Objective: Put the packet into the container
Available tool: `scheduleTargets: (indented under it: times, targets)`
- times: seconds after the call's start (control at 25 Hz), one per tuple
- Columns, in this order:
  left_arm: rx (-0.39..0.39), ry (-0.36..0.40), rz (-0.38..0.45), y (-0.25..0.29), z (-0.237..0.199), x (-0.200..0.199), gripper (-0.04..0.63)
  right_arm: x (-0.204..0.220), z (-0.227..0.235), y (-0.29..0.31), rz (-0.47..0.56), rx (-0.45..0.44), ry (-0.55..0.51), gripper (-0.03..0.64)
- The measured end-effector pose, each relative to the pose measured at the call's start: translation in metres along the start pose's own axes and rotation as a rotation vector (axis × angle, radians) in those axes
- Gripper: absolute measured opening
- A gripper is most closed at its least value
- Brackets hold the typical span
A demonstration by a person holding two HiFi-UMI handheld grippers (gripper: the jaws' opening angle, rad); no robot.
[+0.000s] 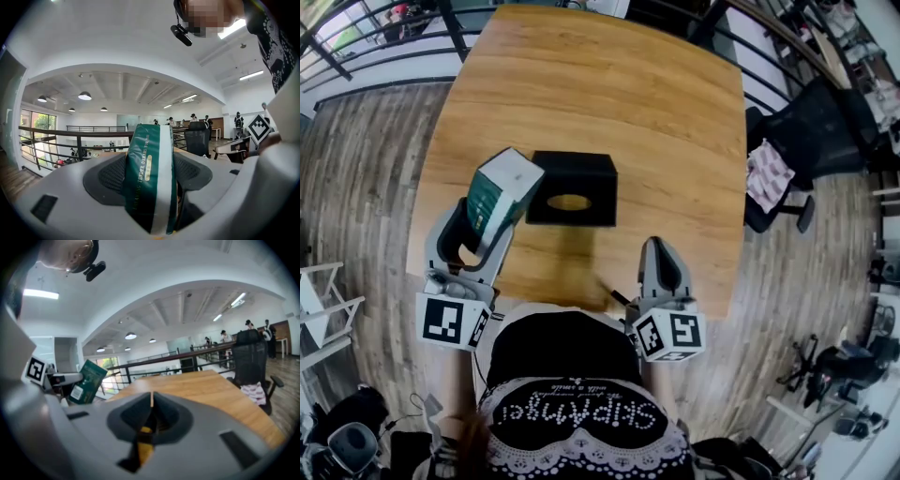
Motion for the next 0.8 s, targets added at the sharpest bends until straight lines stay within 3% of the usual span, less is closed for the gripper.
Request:
scheduleTargets:
  times: [0.4,0.8]
  targets:
    - [0.249,0.128,-0.019,0.056,0.016,-0.005,0.341,0.009,0.008,0.001,-0.020,0.039,0.023,0.037]
    - [0.452,0.157,-0.009,0.106,0.053,0.006,0.341,0.007,0.023,-0.003,-0.020,0.108,0.047,0.037]
Point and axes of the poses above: the fingertips, and each gripper's own axes: y forward along the fingers, z to its right, x out of its underside, the point moved 3 cm from there along -y, backward along the fingers, and after that the axes turned 15 degrees about y, right-handed, at the moved point
